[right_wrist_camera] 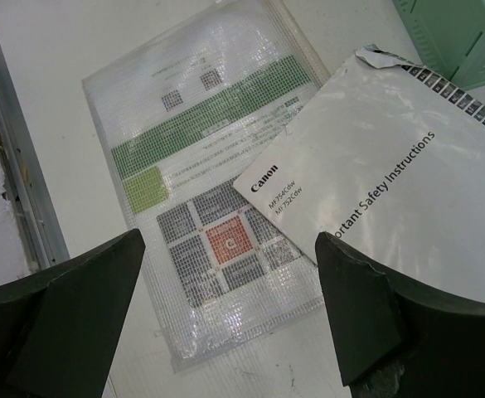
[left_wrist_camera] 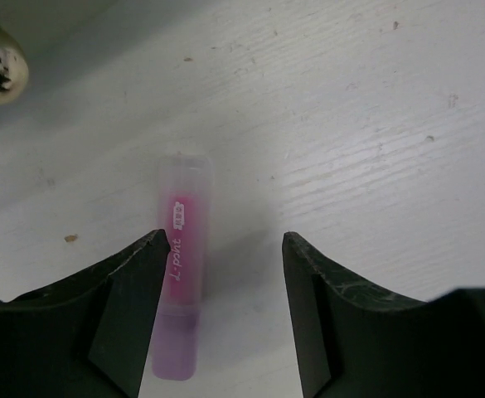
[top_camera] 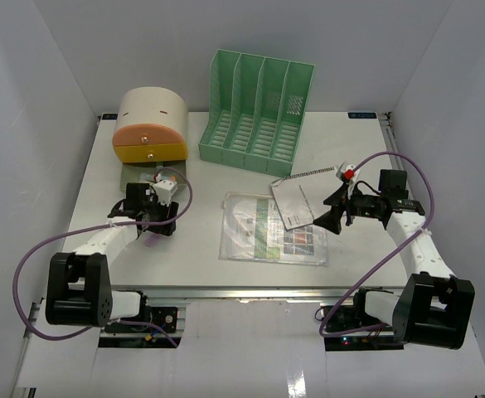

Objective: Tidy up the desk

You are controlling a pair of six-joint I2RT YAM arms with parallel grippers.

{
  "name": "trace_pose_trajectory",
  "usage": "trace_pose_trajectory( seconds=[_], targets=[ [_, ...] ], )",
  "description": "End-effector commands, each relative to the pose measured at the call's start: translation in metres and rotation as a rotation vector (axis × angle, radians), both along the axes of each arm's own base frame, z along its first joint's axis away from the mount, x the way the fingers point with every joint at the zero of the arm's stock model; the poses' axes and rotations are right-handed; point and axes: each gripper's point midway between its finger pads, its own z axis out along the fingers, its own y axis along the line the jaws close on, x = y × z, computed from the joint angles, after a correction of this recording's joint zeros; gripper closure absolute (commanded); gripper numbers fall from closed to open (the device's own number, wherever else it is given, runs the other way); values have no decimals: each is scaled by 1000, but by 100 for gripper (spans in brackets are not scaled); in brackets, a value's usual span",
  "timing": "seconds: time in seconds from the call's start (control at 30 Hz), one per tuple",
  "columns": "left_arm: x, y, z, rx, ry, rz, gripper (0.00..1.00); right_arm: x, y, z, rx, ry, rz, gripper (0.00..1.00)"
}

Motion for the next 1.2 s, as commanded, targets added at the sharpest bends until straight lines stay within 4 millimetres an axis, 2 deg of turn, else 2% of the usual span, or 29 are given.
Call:
trace_pose_trajectory(
  seconds=[0.0, 0.17, 0.23, 0.33, 0.4, 0.47, 0.67, 0.7, 0.87, 0.97, 1.07, 1.13, 1.17],
  targets=[
    [4, 8, -3, 115, 8, -17, 38, 0, 2, 14, 33, -48, 14, 10],
    [2, 12, -15, 152, 50, -1, 53, -1, 3, 18, 39, -58, 18, 10],
    [2, 13, -17, 161, 58, 5, 57, -2, 3, 19, 43, -65, 20, 10],
    [-1, 15, -25, 173, 88, 10, 56, -3, 4, 22, 47, -73, 22, 10],
    [-2, 16, -29, 183, 102, 14, 51, -4, 3, 23, 50, -75, 22, 10],
    [-3, 15, -30, 184, 106, 11, 52, -4, 3, 24, 52, -77, 20, 10],
    [2, 4, -13, 132, 62, -4, 99, -4, 2, 25, 54, -81, 18, 10],
    [3, 2, -12, 122, 59, -9, 100, -4, 2, 25, 54, -80, 18, 10],
    [10, -31, 36, -62, -56, -63, 100, -3, 1, 23, 51, -75, 13, 10],
    [9, -58, 83, -204, -178, -151, 100, -3, 1, 22, 50, -72, 11, 10],
    [1, -86, 122, -362, -264, -259, 100, -2, 0, 21, 49, -71, 9, 10],
    [2, -93, 140, -432, -303, -260, 100, -2, 0, 21, 48, -69, 9, 10],
    [9, -93, 149, -479, -314, -215, 100, -1, 0, 20, 47, -67, 7, 10]
  ],
)
